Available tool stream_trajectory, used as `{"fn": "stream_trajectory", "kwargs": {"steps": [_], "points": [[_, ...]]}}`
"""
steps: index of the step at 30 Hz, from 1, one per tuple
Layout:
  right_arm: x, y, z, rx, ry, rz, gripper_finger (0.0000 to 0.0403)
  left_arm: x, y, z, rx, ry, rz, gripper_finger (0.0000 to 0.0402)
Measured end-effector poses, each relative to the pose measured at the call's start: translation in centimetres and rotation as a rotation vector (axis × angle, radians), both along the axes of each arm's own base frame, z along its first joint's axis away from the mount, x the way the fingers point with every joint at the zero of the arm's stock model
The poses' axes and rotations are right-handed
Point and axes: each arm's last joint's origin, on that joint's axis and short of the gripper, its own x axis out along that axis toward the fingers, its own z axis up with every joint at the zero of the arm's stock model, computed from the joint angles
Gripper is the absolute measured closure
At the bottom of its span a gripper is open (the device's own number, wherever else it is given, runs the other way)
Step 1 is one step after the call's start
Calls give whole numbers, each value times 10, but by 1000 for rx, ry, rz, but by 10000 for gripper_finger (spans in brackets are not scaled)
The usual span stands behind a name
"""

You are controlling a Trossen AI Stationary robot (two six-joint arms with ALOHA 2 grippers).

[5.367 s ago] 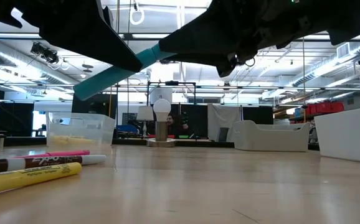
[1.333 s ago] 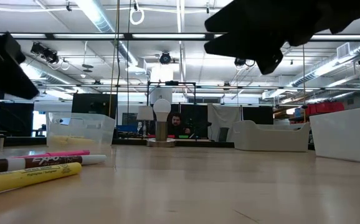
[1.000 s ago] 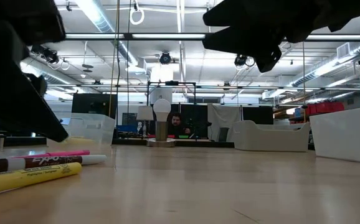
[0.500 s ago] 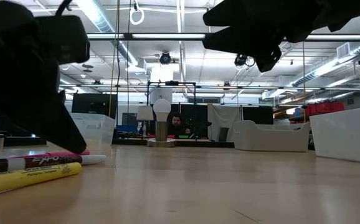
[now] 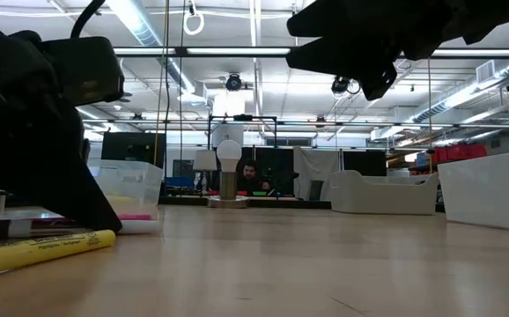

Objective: Pick & Place Markers
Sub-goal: Put the dark brown marker pen into the gray bin

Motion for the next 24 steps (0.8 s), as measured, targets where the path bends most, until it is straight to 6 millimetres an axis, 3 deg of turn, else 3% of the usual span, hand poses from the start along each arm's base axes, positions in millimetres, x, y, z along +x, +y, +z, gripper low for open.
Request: {"fn": "stream_trajectory", "kwargs": {"steps": [5,11,16,24], "points": [[0,0,0,-8,0,2,234,1,0,0,-4,-15,5,368],[0,0,0,-10,2,2,234,6,-4,8,-20,-52,-35,367],[0,0,-2,-17,17,2,234,19,-14,44,26,-156,-100,360],[1,0,-18,-63,79,14,234,37,-19,93,291,-382,-131,363]]}}
